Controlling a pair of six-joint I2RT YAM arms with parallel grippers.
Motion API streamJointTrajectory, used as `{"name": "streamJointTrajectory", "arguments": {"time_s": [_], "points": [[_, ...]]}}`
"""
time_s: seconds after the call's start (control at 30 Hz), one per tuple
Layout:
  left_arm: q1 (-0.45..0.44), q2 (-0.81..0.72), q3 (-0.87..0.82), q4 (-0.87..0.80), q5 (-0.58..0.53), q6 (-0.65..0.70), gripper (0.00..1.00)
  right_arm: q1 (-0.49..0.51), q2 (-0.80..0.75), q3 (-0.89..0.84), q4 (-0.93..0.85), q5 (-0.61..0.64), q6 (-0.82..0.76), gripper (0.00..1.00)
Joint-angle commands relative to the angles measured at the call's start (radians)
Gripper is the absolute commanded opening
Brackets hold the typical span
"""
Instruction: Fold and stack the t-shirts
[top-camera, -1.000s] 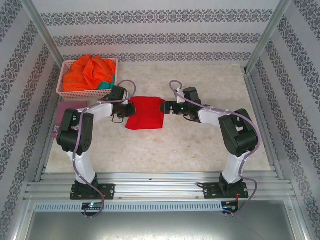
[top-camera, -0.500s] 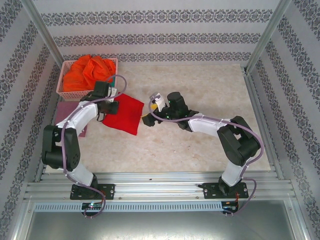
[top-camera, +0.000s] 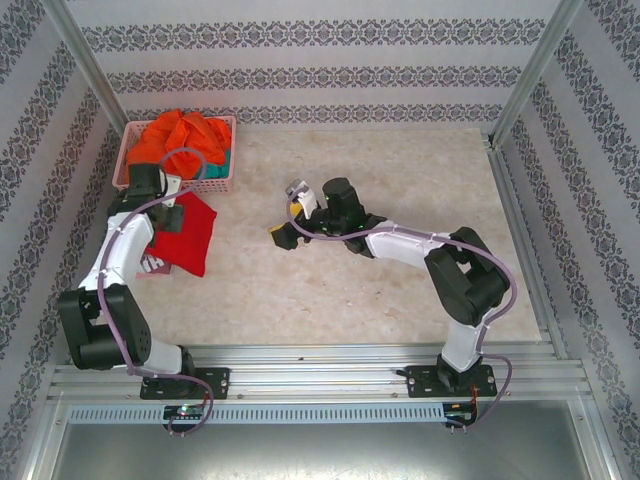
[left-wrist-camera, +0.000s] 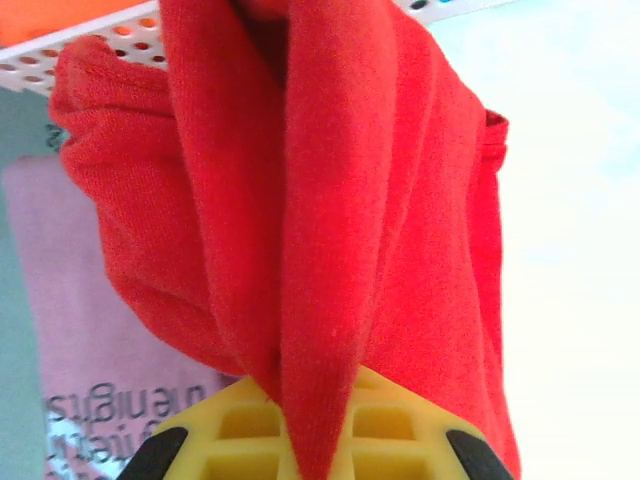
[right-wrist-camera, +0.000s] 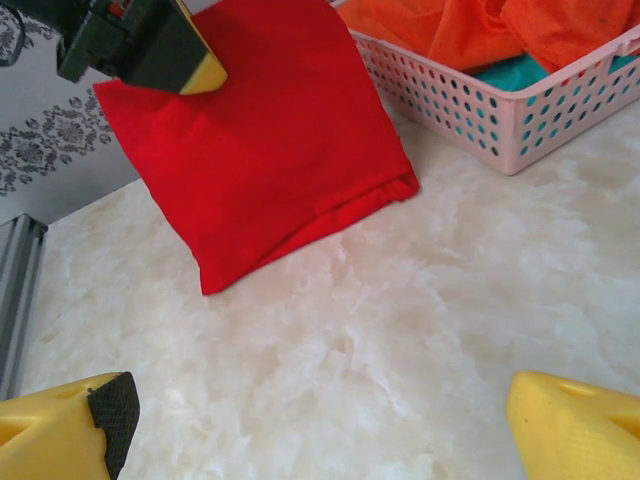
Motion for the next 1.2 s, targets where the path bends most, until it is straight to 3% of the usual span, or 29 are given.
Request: {"name": "streamJointTrajectory", "arguments": {"time_s": [0.0, 0.13, 0.47, 0.83, 1.17], "points": [[0.013, -0.026, 0.089, -0.057, -0.037, 0.09, 0.0, 0.012, 0.032, 0.048, 0.041, -0.046, 0.032, 0.94], [0.043, -0.049, 0.125, -0.088, 0.002, 0.119, 0.0, 0.011, 0.05, 0.074, 0.035, -0.039, 0.036, 0.94], [0.089, -0.062, 0.201, -0.148, -0.019, 0.156, 0.0, 0.01, 0.083, 0.105, 0.049, -0.026, 0.079, 0.93], [0.109, -0.049, 0.218, -0.151, -0.153, 0.166, 0.0, 0.006, 0.094, 0.079, 0.086, -0.031, 0.11, 0.93], [0.12, -0.016, 0.124, -0.027, -0.265, 0.189, 0.0, -0.006, 0.084, 0.07, 0.065, -0.036, 0.116, 0.93]]}}
